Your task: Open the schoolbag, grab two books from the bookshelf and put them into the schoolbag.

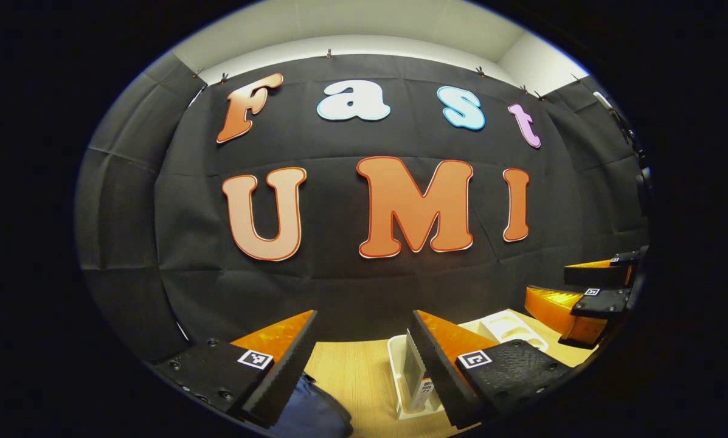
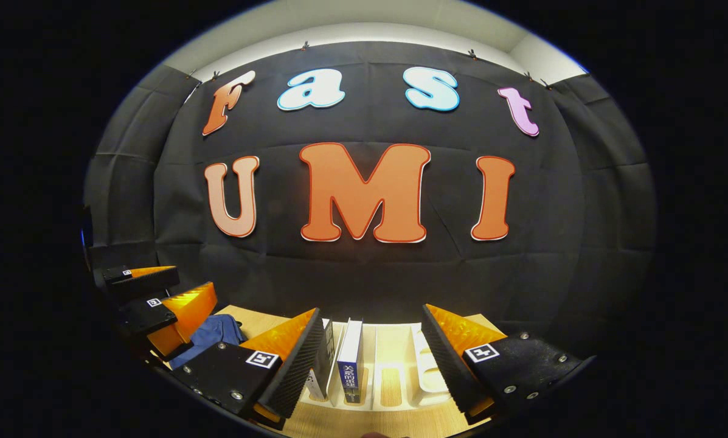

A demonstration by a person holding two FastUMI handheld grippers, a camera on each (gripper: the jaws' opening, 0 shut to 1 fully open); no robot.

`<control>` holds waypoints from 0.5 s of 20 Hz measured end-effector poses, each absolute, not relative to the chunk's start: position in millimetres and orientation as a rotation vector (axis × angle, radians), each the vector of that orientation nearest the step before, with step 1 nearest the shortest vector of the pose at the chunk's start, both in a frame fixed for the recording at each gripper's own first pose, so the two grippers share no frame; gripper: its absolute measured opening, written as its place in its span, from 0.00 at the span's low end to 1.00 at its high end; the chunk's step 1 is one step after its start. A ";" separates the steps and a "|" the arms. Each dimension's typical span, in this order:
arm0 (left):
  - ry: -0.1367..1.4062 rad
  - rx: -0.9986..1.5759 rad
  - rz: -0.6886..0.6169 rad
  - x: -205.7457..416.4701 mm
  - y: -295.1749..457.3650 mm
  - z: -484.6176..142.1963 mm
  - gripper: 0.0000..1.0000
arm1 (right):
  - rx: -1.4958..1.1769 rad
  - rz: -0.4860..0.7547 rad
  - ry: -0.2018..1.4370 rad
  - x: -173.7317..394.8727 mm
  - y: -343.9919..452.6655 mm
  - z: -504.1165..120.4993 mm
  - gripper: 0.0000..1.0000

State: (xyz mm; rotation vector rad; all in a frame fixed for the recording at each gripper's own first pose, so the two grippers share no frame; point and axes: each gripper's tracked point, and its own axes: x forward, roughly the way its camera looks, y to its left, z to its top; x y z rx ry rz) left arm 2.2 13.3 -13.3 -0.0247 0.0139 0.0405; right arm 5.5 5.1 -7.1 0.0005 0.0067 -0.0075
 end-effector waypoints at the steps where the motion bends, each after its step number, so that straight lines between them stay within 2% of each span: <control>1: 0.018 -0.028 0.038 3.4 12.6 -15.2 0.94 | 0.003 -0.005 0.009 5.7 6.7 -7.2 0.95; 6: 0.086 -0.041 0.046 6.4 31.1 -40.3 0.94 | -0.002 -0.002 0.009 6.4 9.0 -7.9 0.95; 10: 0.216 -0.005 0.080 -2.4 57.1 -82.9 0.95 | -0.007 -0.018 0.011 10.6 3.9 -10.1 0.95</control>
